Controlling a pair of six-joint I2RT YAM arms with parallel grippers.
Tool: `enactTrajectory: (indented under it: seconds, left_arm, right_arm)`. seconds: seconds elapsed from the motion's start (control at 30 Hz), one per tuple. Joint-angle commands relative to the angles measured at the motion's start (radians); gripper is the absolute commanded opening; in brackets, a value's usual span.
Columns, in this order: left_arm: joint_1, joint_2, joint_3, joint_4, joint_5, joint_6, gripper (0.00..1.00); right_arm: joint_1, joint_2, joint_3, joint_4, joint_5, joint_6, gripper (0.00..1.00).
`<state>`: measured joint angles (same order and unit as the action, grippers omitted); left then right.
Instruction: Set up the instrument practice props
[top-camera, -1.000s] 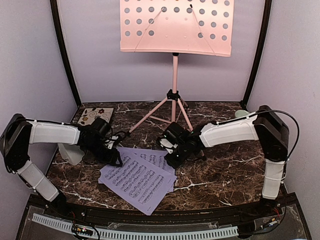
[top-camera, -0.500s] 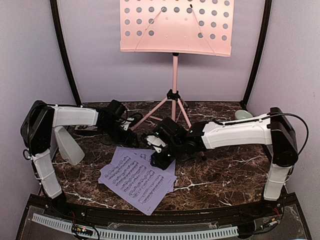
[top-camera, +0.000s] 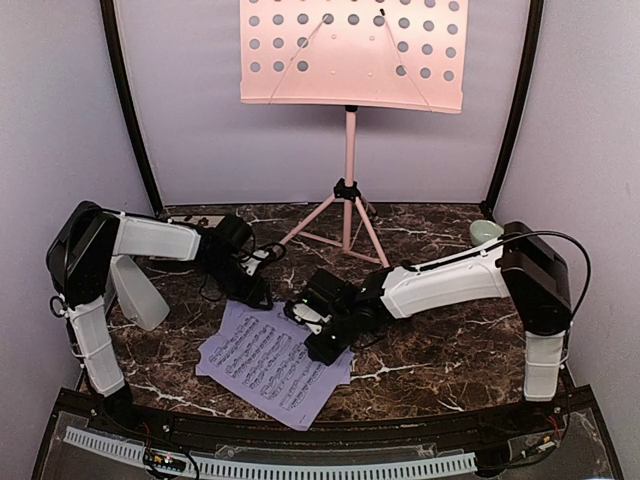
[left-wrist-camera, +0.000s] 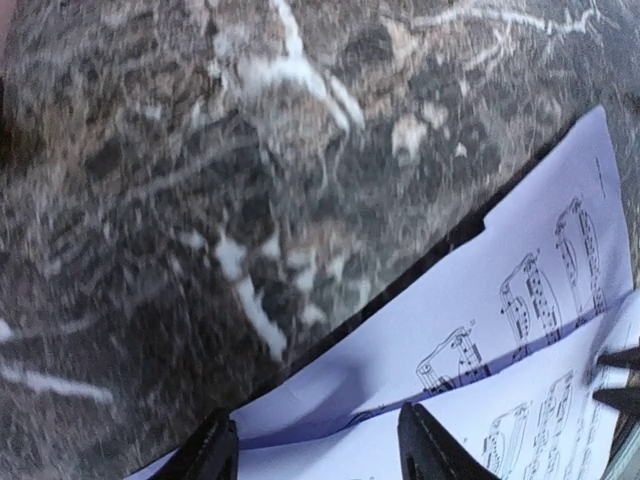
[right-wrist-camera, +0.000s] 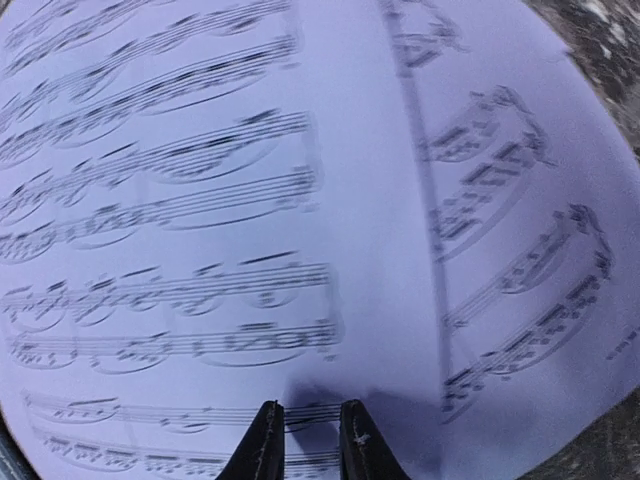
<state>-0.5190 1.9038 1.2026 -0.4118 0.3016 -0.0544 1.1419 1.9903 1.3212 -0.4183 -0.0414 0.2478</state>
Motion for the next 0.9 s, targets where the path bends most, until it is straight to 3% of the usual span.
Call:
enactTrajectory:
  seconds: [0.0, 0.23, 0.4, 0.6, 0.87]
  left_arm:
    - [0.002, -0.102, -0.149, -0.084, -0.013, -0.002, 0.56]
    - [0.001, -0.257, -0.308, -0.081, 0.04, -0.104, 0.56]
    - [0.001, -0.317, -0.281, -0.075, 0.04, -0.126, 0.61]
    - [-0.052, -0.357, -0.229, -0.016, 0.055, 0.029, 0.61]
    - [-0.231, -0.329, -0.245, 0.092, 0.087, 0.153, 0.64]
  right_arm:
    - [-0.087, 0.022, 0.001, -0.047, 0.075, -0.063, 0.21]
    - [-0.174, 0.13, 0.191, -0.101, 0.102, -0.159, 0.21]
    - [-0.157, 0.124, 0.353, -0.158, 0.068, -0.176, 0.22]
    - [-0.13, -0.075, 0.186, -0.113, -0.014, -0.097, 0.24]
    - [-0.134, -0.248, -0.102, -0.004, -0.061, 0.057, 0.26]
